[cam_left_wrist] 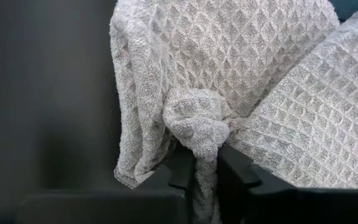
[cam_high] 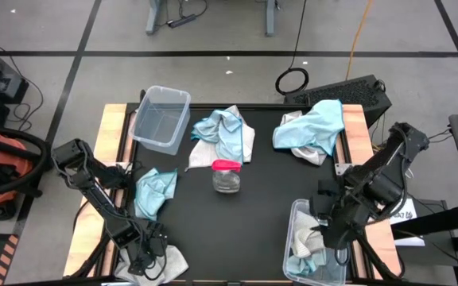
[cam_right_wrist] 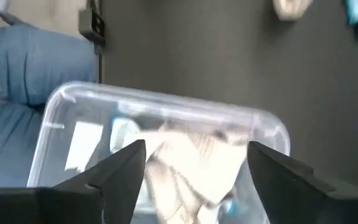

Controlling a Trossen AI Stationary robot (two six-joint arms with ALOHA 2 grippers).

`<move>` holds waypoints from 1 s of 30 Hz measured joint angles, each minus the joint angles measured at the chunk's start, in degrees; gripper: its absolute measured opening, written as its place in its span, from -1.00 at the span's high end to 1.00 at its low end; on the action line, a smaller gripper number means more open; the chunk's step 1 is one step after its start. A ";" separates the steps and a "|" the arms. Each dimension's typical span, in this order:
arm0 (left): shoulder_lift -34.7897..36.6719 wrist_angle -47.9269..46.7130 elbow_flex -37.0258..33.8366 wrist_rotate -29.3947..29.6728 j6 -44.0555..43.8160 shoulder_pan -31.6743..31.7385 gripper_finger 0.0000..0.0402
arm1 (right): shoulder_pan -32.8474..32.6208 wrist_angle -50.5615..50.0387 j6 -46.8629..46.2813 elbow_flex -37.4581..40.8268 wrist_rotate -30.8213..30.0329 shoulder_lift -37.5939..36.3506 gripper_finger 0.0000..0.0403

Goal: Sort microfiber towel by color & place in baskets
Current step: Put the bottom right gray towel into the left transparent bin

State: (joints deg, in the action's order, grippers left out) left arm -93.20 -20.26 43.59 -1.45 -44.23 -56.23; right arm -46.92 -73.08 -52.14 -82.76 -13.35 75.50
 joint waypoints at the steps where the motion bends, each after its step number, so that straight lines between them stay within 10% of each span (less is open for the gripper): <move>1: -0.01 0.29 0.00 -0.01 -0.09 0.00 0.71 | -0.77 -0.02 -1.88 0.68 0.08 0.16 -0.30; 14: 1.97 1.69 -0.02 -0.59 -3.37 0.63 -0.34 | -3.74 13.88 -9.77 16.55 3.79 6.33 -0.50; 24: 7.75 1.34 -0.25 -0.01 -3.51 3.91 -0.37 | -2.95 22.32 -10.04 24.08 5.78 9.45 -0.62; 30: 9.93 1.59 -0.17 -1.45 -3.54 5.14 -0.37 | -1.13 22.28 -9.28 25.71 5.77 10.87 -0.35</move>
State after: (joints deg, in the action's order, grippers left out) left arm -83.27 -18.67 43.42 -2.91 -47.77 -51.09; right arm -48.05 -50.81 -61.42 -57.05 -7.57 86.37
